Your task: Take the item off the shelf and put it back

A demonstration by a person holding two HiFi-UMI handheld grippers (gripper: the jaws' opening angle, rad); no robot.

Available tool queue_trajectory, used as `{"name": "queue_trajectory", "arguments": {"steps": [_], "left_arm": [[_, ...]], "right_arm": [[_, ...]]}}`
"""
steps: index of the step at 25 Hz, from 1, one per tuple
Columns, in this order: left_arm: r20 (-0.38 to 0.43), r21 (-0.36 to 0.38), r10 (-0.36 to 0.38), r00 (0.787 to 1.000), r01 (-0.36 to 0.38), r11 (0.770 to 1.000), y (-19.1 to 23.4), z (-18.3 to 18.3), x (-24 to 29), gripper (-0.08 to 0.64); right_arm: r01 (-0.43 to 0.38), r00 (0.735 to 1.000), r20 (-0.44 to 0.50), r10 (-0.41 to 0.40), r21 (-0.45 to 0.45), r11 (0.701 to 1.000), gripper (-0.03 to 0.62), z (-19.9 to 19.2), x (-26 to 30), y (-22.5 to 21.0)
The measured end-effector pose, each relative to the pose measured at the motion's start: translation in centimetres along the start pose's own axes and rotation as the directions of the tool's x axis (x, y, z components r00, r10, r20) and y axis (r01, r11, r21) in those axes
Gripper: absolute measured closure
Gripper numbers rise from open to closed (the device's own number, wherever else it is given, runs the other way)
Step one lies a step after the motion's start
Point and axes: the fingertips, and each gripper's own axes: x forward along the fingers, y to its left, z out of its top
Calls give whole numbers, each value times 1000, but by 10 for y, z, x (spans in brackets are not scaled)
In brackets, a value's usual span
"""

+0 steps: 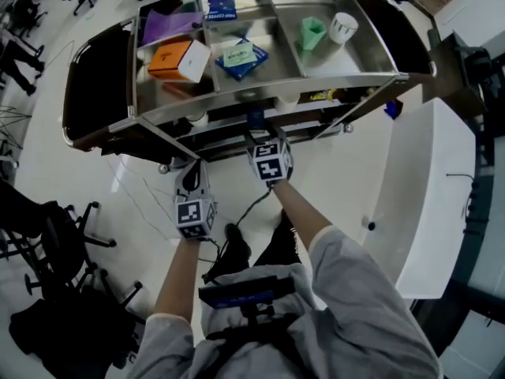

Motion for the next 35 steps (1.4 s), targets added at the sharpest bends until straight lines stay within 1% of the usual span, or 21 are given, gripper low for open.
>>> {"name": "queue_trajectory", "arguments": {"steps": [4, 9, 14, 17, 20, 22, 24, 28, 32, 35], "left_arm": [[1, -5, 12, 1000, -12, 1000, -2, 7, -12, 552], [2, -5, 25, 1000, -25, 1000, -3, 11, -25, 552], [11, -10, 38, 999, -38, 999, -2, 19, -38, 552], [10, 0, 34, 999, -34, 999, -4, 20, -45, 552], [8, -8, 50, 999, -50, 999, -1, 21, -51, 552], [7, -13, 58, 998, -58, 998, 0, 20, -53, 552], [3, -12, 62, 998, -62, 998, 1, 20, -56, 552], [24, 12, 56, 998, -57, 998, -3, 23, -59, 554], [1, 22, 53, 999, -53, 998, -8, 20, -61, 554], [12, 20, 62, 998, -62, 998, -7, 19, -63, 555]], "right_arm": [[-76, 997, 26, 77, -58, 995, 331, 7, -31, 7], [-179, 981, 51, 187, -134, 975, 331, 12, -71, 19], [-281, 952, 70, 299, -196, 939, 331, 11, -104, 23], [-338, 930, 79, 360, -204, 919, 331, 7, -123, 22], [-388, 908, 78, 413, -218, 895, 331, 0, -141, 22], [-410, 898, 64, 436, -240, 880, 331, -7, -149, 20], [-422, 893, 49, 447, -250, 871, 331, -14, -154, 17], [-434, 888, 43, 457, -243, 867, 331, -21, -160, 10], [-442, 884, 42, 465, -245, 863, 331, -24, -161, 10], [-449, 881, 40, 472, -248, 859, 331, -26, -163, 14]]}}
